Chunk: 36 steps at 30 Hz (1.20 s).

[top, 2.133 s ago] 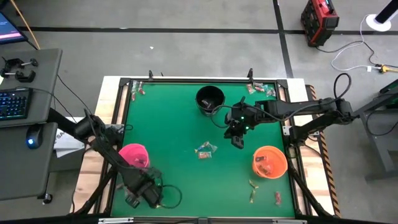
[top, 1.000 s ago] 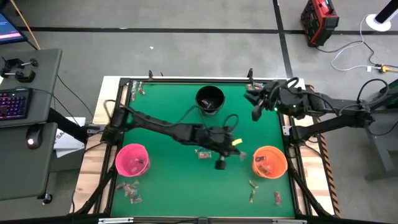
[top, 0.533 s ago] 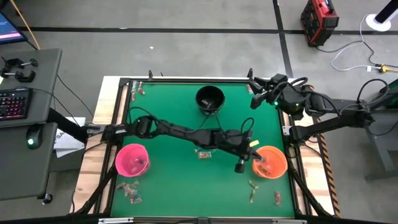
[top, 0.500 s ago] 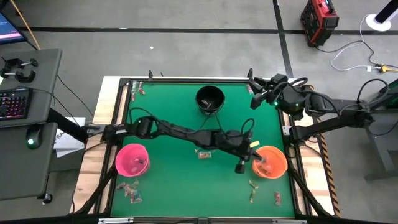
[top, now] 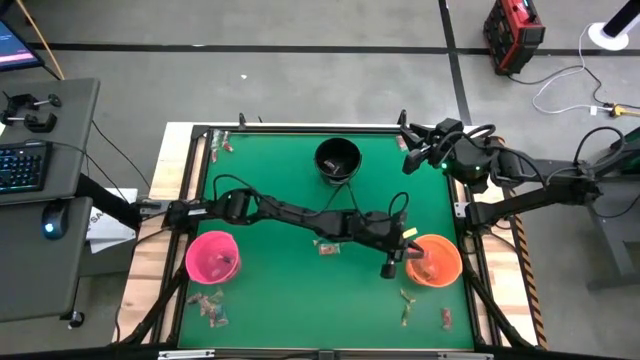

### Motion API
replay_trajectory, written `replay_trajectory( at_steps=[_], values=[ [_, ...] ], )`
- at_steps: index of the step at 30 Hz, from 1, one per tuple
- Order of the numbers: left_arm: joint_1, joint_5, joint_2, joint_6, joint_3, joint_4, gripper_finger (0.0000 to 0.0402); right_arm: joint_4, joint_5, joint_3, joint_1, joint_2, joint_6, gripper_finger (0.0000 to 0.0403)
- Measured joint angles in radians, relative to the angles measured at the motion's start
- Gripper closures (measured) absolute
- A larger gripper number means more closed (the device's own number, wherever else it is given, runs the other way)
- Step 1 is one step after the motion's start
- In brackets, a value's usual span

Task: Sort candy by brand, put in halloween buckets
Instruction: Put the transparent candy into the black bucket

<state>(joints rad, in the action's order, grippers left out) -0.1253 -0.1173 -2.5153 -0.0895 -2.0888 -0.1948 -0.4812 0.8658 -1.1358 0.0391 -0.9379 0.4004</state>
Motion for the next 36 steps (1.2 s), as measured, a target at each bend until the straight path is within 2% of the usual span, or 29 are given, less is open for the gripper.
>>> replay_trajectory(
  at_steps=[7,10,16,21,23,25,29,32,36],
  values=[
    [0.013,0.021,0.038,-0.026,0.002,0.05,0.0227,0.0,-0.002,0.0,0.0,0.001,-0.016,0.0258],
    [0.042,0.041,0.121,-0.052,0.0,0.196,0.0213,0.0,-0.006,-0.002,0.0,0.005,-0.014,0.0258],
    [0.151,0.039,0.274,-0.138,0.001,0.66,0.0212,-0.029,-0.01,-0.026,0.0,0.021,-0.012,0.0258],
    [0.287,-0.081,0.39,-0.045,0.009,0.879,0.0213,-0.115,-0.058,-0.029,-0.003,0.023,0.015,0.0258],
    [0.335,-0.137,0.446,0.002,0.062,0.877,0.0213,-0.174,-0.088,-0.03,-0.008,0.024,0.049,0.0258],
    [0.367,-0.144,0.511,0.037,0.14,0.839,0.0213,-0.246,-0.123,-0.029,-0.013,0.021,0.089,0.0258],
    [0.404,-0.132,0.68,0.111,0.349,0.639,0.0213,-0.387,-0.177,-0.028,-0.02,0.022,0.178,0.0258],
    [0.41,-0.061,0.803,0.193,0.529,0.477,0.0213,-0.486,-0.236,-0.028,-0.02,0.021,0.227,0.0258],
    [0.402,0.066,0.944,0.279,0.731,0.362,0.0213,-0.558,-0.298,-0.028,-0.02,0.021,0.233,0.0258]
  ],
)
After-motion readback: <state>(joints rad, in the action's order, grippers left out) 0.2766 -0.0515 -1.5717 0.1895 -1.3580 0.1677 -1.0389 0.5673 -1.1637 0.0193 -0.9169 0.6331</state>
